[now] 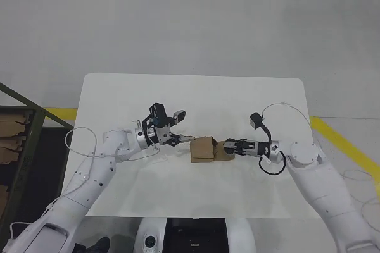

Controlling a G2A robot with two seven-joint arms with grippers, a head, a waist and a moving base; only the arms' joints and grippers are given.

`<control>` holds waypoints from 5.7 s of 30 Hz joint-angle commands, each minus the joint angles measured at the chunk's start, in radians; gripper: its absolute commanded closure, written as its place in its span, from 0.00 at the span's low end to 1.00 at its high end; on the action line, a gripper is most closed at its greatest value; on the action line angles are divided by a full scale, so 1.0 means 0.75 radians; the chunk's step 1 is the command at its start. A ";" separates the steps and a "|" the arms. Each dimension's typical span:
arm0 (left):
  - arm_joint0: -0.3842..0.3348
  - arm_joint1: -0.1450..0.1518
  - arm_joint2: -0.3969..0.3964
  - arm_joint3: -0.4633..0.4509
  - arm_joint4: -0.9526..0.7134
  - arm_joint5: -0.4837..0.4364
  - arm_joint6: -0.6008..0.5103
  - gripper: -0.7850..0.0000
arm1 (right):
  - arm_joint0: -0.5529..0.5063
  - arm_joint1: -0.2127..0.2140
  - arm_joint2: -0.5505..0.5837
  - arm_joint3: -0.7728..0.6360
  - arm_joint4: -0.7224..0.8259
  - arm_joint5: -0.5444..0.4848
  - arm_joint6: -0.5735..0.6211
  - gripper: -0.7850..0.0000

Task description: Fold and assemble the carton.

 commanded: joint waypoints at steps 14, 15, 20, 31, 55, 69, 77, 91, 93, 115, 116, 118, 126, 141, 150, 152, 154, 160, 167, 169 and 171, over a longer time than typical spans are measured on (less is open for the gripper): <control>0.061 0.020 -0.084 -0.046 -0.005 0.007 -0.012 0.17 | 0.118 -0.045 -0.143 0.027 -0.087 0.033 0.015 0.91; 0.062 0.020 -0.086 -0.047 -0.005 0.007 -0.013 0.17 | 0.119 -0.045 -0.145 0.021 -0.093 0.036 0.012 0.91; 0.065 0.021 -0.094 -0.052 -0.007 0.004 -0.014 0.16 | 0.115 -0.042 -0.135 -0.014 -0.104 0.044 0.004 0.89; 0.062 0.019 -0.097 -0.040 -0.014 0.002 -0.008 0.15 | 0.087 -0.026 -0.114 -0.129 -0.160 0.082 0.032 0.87; 0.085 0.024 -0.135 -0.045 -0.010 0.004 0.004 0.14 | 0.188 -0.080 -0.248 -0.019 -0.151 0.097 0.033 0.85; 0.097 0.024 -0.143 -0.055 -0.013 0.005 0.003 0.14 | 0.170 -0.079 -0.256 -0.124 -0.247 0.109 -0.001 0.76; 0.104 0.025 -0.151 -0.057 -0.011 0.004 0.011 0.13 | 0.181 -0.084 -0.282 -0.160 -0.312 0.188 -0.017 0.74; 0.110 0.026 -0.160 -0.062 -0.009 0.003 0.017 0.13 | 0.189 -0.099 -0.316 -0.162 -0.344 0.218 -0.039 1.00; 0.110 0.027 -0.161 -0.062 -0.009 0.002 0.017 0.13 | 0.186 -0.100 -0.309 -0.162 -0.320 0.213 -0.034 1.00; 0.113 0.025 -0.155 -0.056 0.001 -0.012 0.015 0.11 | 0.024 -0.010 0.085 -0.155 0.065 0.159 0.059 1.00; 0.112 0.025 -0.152 -0.053 0.000 -0.024 0.016 0.10 | 0.017 -0.006 0.102 -0.157 0.082 0.161 0.060 1.00; 0.110 0.024 -0.138 -0.053 0.009 -0.051 0.016 0.07 | 0.005 0.001 0.136 -0.167 0.110 0.167 0.063 1.00; 0.064 0.006 -0.030 -0.054 0.125 -0.074 0.030 0.02 | -0.047 0.017 0.196 -0.252 0.169 0.185 0.092 1.00; -0.072 -0.040 0.152 -0.035 0.206 -0.121 0.053 0.02 | -0.080 0.018 0.157 -0.287 0.128 0.142 0.087 1.00; -0.112 -0.054 0.189 -0.015 0.200 -0.126 0.042 0.03 | -0.073 0.020 0.137 -0.289 0.086 0.131 0.087 1.00; -0.117 -0.055 0.192 -0.012 0.197 -0.127 0.039 0.09 | -0.072 0.020 0.132 -0.293 0.081 0.128 0.087 1.00; -0.120 -0.057 0.196 -0.007 0.193 -0.128 0.034 0.25 | -0.071 0.019 0.127 -0.295 0.079 0.129 0.085 1.00; -0.128 -0.062 0.209 0.002 0.185 -0.128 0.015 0.27 | -0.065 0.018 0.117 -0.296 0.082 0.130 0.081 1.00; -0.130 -0.064 0.210 0.007 0.180 -0.125 0.009 0.36 | -0.063 0.019 0.111 -0.297 0.081 0.128 0.074 1.00; -0.128 -0.063 0.206 0.005 0.179 -0.124 0.010 0.43 | -0.064 0.019 0.112 -0.297 0.082 0.129 0.070 1.00; -0.124 -0.061 0.202 0.003 0.177 -0.124 0.011 0.52 | -0.065 0.020 0.113 -0.296 0.084 0.128 0.066 1.00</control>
